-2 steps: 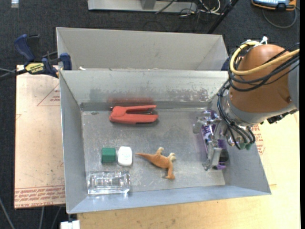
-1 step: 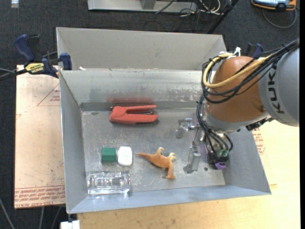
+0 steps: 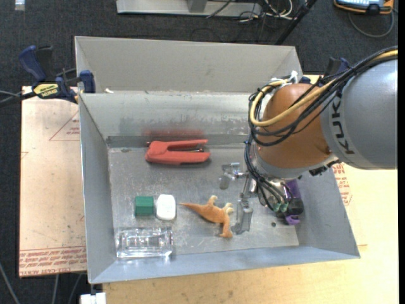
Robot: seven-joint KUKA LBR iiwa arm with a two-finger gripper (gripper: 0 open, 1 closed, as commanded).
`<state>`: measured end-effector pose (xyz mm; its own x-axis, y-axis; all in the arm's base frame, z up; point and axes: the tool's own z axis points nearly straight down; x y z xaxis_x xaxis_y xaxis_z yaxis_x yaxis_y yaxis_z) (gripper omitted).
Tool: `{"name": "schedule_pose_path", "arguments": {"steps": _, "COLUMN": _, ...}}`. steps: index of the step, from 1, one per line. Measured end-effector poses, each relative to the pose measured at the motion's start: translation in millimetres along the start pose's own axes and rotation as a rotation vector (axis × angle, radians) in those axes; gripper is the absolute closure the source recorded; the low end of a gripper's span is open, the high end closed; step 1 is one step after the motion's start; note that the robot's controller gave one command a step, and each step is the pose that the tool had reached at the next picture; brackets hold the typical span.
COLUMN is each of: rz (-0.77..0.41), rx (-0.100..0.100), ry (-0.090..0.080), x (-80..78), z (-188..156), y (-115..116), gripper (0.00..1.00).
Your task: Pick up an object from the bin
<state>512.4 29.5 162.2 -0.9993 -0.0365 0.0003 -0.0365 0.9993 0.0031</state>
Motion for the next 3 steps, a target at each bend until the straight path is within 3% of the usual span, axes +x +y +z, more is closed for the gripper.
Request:
{"name": "schedule_pose_path", "arguments": {"steps": 1, "rz": -0.026, "rx": 0.002, "ry": -0.003, "x": -6.4, "z": 19.5, "y": 5.7, "gripper": 0.0}}
{"name": "schedule_pose_path", "arguments": {"steps": 2, "rz": -0.277, "rx": 0.001, "ry": -0.006, "x": -18.6, "z": 48.8, "y": 10.1, "gripper": 0.0}}
{"name": "schedule_pose_path", "arguments": {"steps": 3, "rz": -0.415, "rx": 0.001, "ry": -0.005, "x": -23.7, "z": 78.5, "y": 16.8, "gripper": 1.0}}
